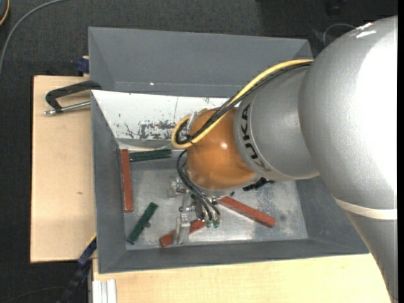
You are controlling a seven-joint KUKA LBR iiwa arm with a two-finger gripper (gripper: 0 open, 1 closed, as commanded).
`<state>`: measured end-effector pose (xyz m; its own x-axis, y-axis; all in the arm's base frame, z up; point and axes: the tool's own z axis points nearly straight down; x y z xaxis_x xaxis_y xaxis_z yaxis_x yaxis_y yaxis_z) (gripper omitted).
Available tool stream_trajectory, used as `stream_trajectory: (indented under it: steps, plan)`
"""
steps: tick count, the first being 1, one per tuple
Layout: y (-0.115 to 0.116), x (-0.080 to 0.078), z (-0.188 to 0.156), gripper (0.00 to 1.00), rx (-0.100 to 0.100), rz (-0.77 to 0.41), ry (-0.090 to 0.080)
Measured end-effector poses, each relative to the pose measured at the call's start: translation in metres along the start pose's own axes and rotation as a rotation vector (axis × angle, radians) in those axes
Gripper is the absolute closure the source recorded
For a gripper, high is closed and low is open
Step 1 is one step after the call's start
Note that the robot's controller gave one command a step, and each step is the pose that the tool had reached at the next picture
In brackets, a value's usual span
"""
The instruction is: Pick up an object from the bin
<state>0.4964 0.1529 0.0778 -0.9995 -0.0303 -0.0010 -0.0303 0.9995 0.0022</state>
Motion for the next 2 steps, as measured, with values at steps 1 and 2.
stream_trajectory:
  steps: [1, 2]
  plan:
    - [-0.0459, -0.0176, 0.0068, 0.0, 0.0, 0.133, -0.003]
    - [-0.045, -0.018, 0.0055, 1.0, -0.001, 0.132, -0.004]
